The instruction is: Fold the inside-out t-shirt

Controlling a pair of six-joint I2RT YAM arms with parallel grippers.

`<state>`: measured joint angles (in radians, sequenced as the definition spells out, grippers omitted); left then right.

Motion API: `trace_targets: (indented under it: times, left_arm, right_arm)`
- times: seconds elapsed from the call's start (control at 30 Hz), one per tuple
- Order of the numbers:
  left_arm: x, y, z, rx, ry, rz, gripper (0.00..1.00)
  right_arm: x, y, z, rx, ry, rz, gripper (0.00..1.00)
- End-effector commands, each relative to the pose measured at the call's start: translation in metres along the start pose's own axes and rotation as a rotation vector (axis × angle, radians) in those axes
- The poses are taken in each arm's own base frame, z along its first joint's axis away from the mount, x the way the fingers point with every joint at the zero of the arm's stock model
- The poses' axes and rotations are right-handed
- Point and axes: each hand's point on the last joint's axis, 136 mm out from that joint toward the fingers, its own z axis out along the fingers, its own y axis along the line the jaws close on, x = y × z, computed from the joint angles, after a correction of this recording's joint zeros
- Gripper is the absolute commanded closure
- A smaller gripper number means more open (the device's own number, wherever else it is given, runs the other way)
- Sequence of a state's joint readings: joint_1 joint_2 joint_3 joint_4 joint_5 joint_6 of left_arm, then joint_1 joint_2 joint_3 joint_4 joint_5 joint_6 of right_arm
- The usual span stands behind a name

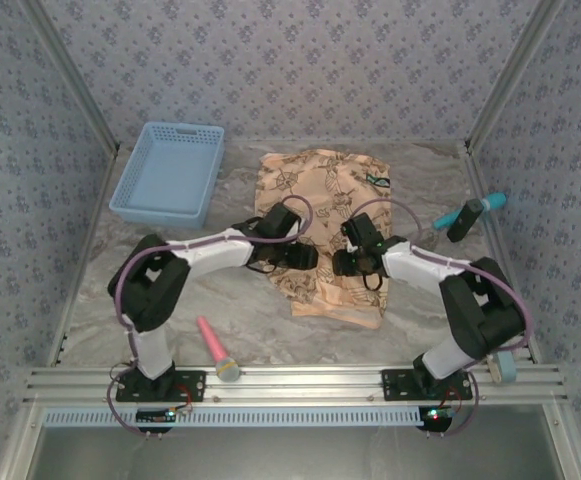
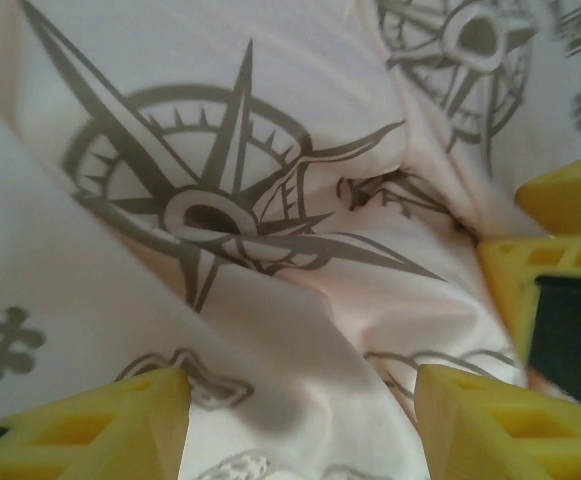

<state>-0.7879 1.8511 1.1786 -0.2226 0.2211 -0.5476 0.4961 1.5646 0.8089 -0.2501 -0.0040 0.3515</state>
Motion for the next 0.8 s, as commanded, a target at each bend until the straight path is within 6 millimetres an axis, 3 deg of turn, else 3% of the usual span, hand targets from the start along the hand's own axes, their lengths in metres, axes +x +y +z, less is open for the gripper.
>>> trace_targets:
  times: [0.0, 0.03, 0.1, 0.17, 0.27, 0.33, 0.4, 0.47, 0.53, 0.6, 0.7, 0.77]
  left_arm:
    - [-0.004, -0.008, 0.005, -0.045, -0.001, 0.013, 0.43]
    - [-0.002, -0.005, 0.007, -0.062, 0.001, 0.014, 0.52]
    - [0.006, 0.002, 0.008, -0.082, 0.007, 0.023, 0.85]
    - [0.02, 0.007, 0.005, -0.078, 0.038, 0.066, 1.0]
    - [0.051, 0.018, -0.003, -0.082, 0.092, 0.135, 1.0]
    - [0.07, 0.022, -0.009, -0.065, 0.122, 0.178, 1.0]
    - [0.087, 0.023, -0.013, -0.038, 0.154, 0.218, 0.99]
    - [0.095, 0.018, -0.02, 0.0, 0.164, 0.225, 0.92]
    - [0.093, 0.003, -0.03, 0.072, 0.136, 0.22, 0.82]
    - [0.078, -0.012, -0.045, 0.123, 0.057, 0.211, 0.68]
    - [0.054, -0.025, -0.06, 0.138, -0.009, 0.202, 0.58]
    - [0.041, -0.03, -0.064, 0.131, -0.019, 0.217, 0.57]
  right_arm:
    - [-0.026, -0.008, 0.0, 0.019, -0.072, 0.012, 0.78]
    - [-0.028, -0.009, -0.003, 0.003, -0.078, 0.035, 0.84]
    - [-0.031, -0.008, -0.014, -0.057, -0.074, 0.084, 0.85]
    - [-0.03, -0.01, -0.023, -0.084, -0.042, 0.123, 0.8]
    - [-0.024, -0.031, -0.024, -0.019, 0.003, 0.153, 0.62]
    - [-0.019, -0.048, -0.019, 0.041, 0.018, 0.175, 0.61]
    - [-0.016, -0.049, -0.015, 0.025, 0.04, 0.175, 0.59]
    - [-0.017, -0.041, -0.019, 0.003, 0.033, 0.151, 0.58]
    - [-0.015, -0.03, -0.029, -0.015, 0.013, 0.119, 0.55]
    - [-0.014, -0.012, -0.044, -0.057, -0.017, 0.075, 0.51]
    - [-0.013, 0.017, -0.069, -0.132, -0.052, 0.011, 0.5]
    - [-0.01, 0.034, -0.078, -0.183, -0.059, -0.014, 0.55]
